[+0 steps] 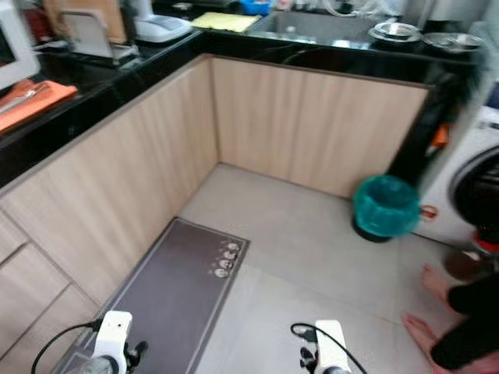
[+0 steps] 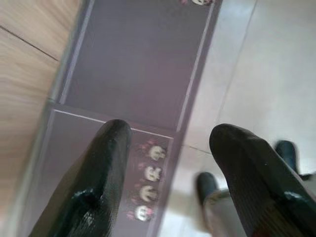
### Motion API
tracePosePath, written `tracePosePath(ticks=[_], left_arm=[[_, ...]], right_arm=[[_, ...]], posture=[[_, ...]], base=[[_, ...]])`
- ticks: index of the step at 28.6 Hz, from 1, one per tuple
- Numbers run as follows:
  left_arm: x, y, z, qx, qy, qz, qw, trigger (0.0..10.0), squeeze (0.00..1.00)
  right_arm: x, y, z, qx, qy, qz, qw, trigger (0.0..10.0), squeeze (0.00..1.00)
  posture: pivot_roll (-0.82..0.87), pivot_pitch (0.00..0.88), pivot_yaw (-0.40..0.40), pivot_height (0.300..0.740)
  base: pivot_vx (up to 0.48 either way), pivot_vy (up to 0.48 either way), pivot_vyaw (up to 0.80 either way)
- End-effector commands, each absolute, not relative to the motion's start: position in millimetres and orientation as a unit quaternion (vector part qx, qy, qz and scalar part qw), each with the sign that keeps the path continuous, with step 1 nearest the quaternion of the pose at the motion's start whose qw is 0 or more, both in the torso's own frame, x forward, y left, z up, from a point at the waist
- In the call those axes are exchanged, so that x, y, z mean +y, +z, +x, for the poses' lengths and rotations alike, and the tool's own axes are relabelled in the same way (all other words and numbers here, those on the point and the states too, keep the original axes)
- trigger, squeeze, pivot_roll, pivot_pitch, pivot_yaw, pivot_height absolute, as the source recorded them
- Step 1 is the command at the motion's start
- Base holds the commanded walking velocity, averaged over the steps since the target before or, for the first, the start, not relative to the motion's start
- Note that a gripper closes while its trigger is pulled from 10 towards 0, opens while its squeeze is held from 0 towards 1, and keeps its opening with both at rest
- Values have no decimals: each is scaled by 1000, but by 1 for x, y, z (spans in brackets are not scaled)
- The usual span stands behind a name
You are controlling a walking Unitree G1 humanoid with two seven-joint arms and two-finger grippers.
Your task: Kitchen organization
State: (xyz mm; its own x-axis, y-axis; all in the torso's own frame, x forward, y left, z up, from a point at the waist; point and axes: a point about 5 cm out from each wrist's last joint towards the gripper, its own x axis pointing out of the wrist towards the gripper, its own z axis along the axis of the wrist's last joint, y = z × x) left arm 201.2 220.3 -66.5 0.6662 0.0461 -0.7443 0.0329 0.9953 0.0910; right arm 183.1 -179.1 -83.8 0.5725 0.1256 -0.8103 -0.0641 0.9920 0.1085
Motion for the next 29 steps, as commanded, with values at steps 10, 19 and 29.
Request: tracePosePath(ticks=[10,19,29], left_arm=[[215,-70,197,416,-14,60,907,10000,0],[215,-71,196,424,-18,65,903,10000,0],[212,-70,200,422,-28,73,903,10000,0]], right_arm=[[-189,-84,180,461,37,38,886,10000,0],[-190,-84,180,462,34,34,885,10000,0],[-190,-85,179,466,29,43,883,10000,0]], posture=[[-2,0,62,740],[5,0,61,740],[1,0,52,740]], base=[[0,0,-428],[0,0,0],[0,0,-399]])
